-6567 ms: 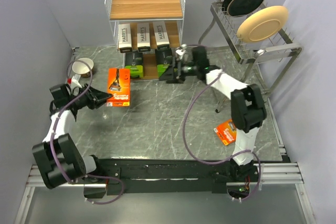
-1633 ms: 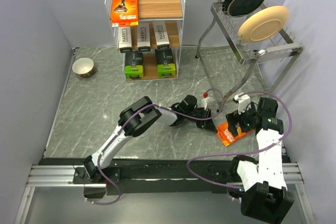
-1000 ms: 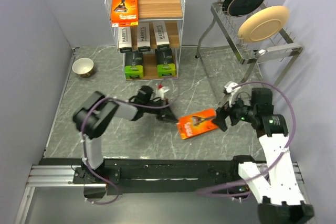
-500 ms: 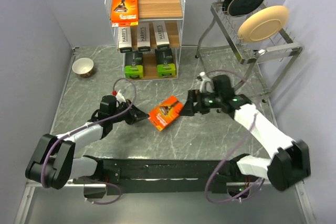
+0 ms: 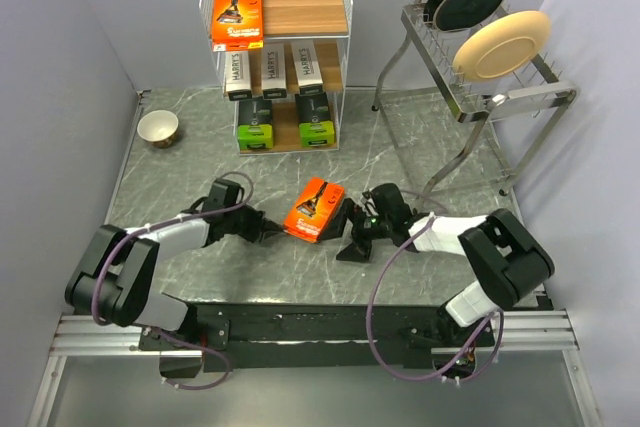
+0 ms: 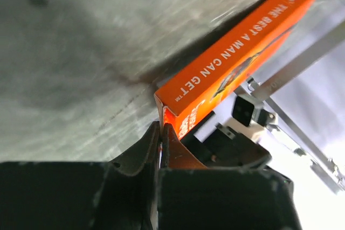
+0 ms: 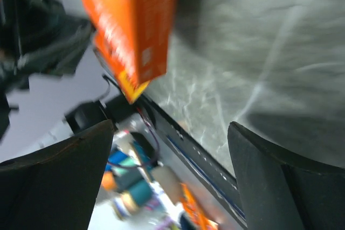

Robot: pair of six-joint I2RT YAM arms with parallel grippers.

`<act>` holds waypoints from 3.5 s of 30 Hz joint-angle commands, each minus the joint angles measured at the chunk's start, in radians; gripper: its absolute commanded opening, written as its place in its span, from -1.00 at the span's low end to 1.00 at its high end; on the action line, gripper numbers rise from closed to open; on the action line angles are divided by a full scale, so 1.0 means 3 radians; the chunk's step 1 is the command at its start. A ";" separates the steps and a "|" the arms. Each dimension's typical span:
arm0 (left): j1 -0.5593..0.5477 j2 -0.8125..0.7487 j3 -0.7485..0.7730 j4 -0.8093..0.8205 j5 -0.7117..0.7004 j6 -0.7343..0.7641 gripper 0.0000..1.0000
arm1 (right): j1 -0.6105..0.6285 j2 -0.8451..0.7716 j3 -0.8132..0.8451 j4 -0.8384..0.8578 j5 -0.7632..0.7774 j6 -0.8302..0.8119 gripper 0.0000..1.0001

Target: Place and organize the shaving razors onto the shelf

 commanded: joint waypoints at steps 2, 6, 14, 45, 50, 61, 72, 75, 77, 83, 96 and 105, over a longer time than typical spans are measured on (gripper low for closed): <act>-0.0327 0.0082 0.0380 -0.0359 0.0066 -0.0678 -0.99 | 0.0060 0.0027 0.0071 0.0745 0.0183 0.0558 0.84; -0.0537 0.0199 0.0565 -0.0537 0.0101 -0.0822 -0.99 | 0.0081 0.0063 0.0184 0.0658 0.0291 0.0620 0.75; -0.0645 0.0281 0.0744 -0.0768 0.0163 -0.1021 -0.99 | 0.0070 -0.0095 0.0245 0.0162 0.0515 0.0523 0.36; -0.0834 0.0695 0.1337 -0.1121 0.0173 -0.1185 -0.95 | -0.0374 -0.0208 0.0424 0.0131 0.0327 0.0605 -0.28; -0.0809 0.0655 0.1322 -0.0437 0.0051 -0.0376 0.18 | -0.0451 -0.0330 0.0542 -0.0078 0.0235 0.0298 -0.85; -0.0088 0.0078 0.2053 -0.0768 0.0587 0.2127 0.99 | -0.0615 -0.0642 0.1945 -0.1253 -0.0807 -0.1332 -0.81; -0.0118 -0.0527 0.2139 -0.1263 0.0322 0.4035 0.99 | -0.0737 -0.0188 0.3435 -0.1005 -0.1479 -0.0945 -0.80; -0.0108 -0.0577 0.2288 -0.1427 0.0081 0.4219 0.99 | -0.0824 0.0108 0.3874 -0.0861 -0.1412 -0.0741 -0.78; -0.0103 -0.0603 0.2537 -0.1514 0.0091 0.4367 0.99 | -0.0865 0.0374 0.4212 -0.0769 -0.1387 -0.0634 -0.78; -0.0108 -0.0368 0.3494 -0.1734 0.0265 0.4700 0.99 | -0.0932 0.0850 0.4648 -0.0524 -0.1218 -0.0429 -0.77; -0.1074 -0.1192 0.1807 -0.0227 -0.0696 0.5487 -0.88 | -0.0906 0.1259 0.5133 -0.0800 -0.0788 -0.0280 -0.72; -0.1151 -0.0553 0.2048 0.0739 -0.1023 0.5728 -0.98 | -0.0962 0.1500 0.5563 -0.1132 -0.0589 -0.0234 -0.67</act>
